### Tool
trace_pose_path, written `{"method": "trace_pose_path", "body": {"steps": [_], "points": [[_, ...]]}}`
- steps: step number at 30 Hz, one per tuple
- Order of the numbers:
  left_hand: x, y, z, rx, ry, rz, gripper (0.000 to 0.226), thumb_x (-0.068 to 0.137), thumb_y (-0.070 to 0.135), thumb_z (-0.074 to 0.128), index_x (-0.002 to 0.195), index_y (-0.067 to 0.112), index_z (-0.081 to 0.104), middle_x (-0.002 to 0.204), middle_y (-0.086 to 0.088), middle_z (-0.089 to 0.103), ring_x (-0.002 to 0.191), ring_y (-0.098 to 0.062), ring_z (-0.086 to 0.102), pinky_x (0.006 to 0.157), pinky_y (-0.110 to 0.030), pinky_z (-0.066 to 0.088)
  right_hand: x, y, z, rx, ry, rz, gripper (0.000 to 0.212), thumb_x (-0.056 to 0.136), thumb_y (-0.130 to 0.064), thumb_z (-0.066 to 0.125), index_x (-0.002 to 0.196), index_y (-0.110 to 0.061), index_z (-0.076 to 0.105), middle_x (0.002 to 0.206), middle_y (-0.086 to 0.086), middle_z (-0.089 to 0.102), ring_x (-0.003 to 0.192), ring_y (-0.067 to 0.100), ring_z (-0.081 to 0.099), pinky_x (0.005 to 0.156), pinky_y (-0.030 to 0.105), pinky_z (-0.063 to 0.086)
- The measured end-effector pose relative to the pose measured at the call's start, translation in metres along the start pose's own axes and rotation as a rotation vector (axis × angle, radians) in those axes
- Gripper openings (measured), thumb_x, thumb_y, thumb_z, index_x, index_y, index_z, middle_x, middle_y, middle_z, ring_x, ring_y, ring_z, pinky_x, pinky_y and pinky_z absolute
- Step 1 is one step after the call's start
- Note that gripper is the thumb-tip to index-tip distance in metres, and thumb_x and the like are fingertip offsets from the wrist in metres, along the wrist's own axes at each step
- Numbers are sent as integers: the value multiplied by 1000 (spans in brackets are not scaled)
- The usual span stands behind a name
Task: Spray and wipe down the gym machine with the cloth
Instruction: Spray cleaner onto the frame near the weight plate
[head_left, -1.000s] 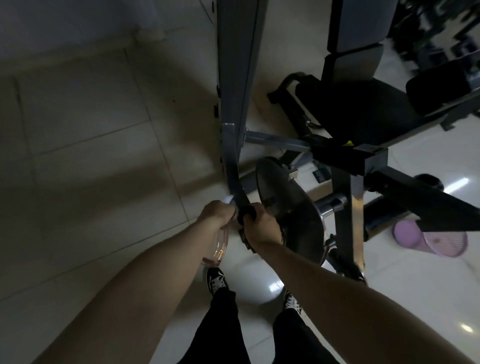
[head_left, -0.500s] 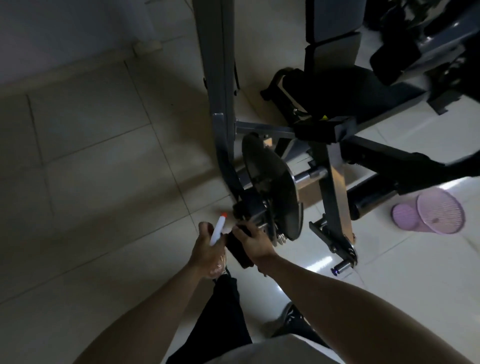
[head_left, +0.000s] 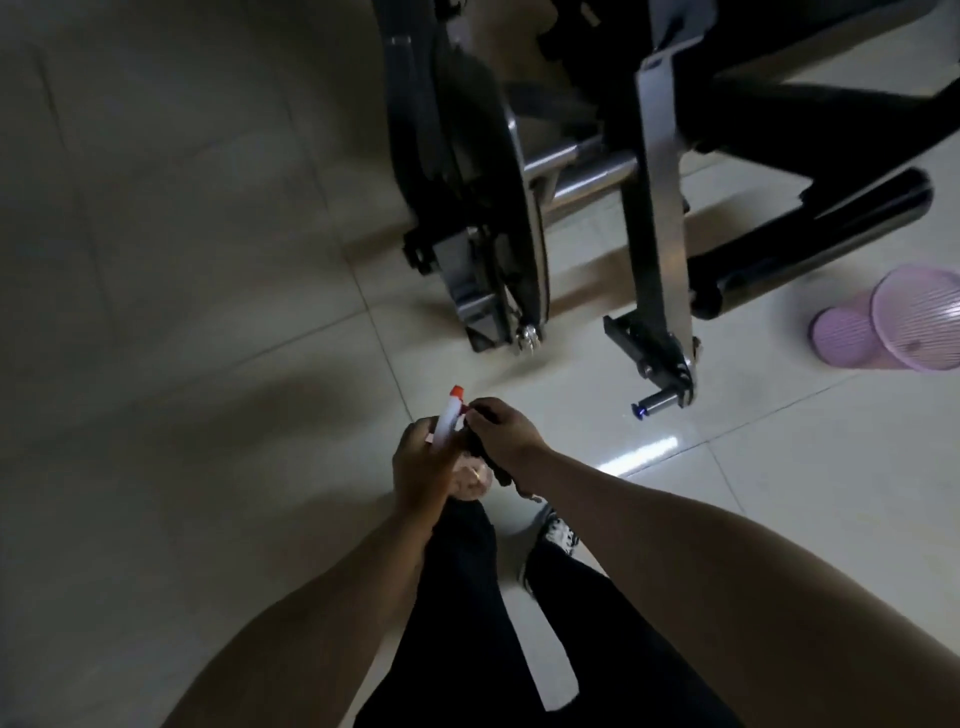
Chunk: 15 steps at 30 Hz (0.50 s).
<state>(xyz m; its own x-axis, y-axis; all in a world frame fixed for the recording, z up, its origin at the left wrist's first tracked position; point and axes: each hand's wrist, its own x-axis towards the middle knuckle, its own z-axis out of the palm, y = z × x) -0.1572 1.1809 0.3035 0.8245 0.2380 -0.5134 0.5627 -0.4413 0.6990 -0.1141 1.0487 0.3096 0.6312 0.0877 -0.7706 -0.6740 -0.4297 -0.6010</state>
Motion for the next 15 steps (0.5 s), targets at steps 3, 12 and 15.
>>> {"method": "trace_pose_path", "body": {"steps": [3,12,15], "points": [[-5,-48,3,39,42,-73,34,92,62,61,93,28,61,88,9,66,81,-9,63,68,-28,49,15,17,32,-88,-38,4,28,102,-31,44,123,-26,62,103,8,71,57,10,52,49,24,37],[37,-235,13,-24,158,-333,24,96,16,60,74,12,66,71,-6,69,67,-25,66,60,-40,50,118,100,203,-344,-251,28,31,98,-28,43,118,-34,66,110,5,69,74,16,64,53,20,44],[69,-299,18,-48,194,-394,20,96,15,61,79,7,69,72,-10,69,62,-25,63,54,-31,44,169,145,259,-498,-301,51,31,99,-32,41,119,-39,64,117,9,63,84,22,66,59,22,43]]}}
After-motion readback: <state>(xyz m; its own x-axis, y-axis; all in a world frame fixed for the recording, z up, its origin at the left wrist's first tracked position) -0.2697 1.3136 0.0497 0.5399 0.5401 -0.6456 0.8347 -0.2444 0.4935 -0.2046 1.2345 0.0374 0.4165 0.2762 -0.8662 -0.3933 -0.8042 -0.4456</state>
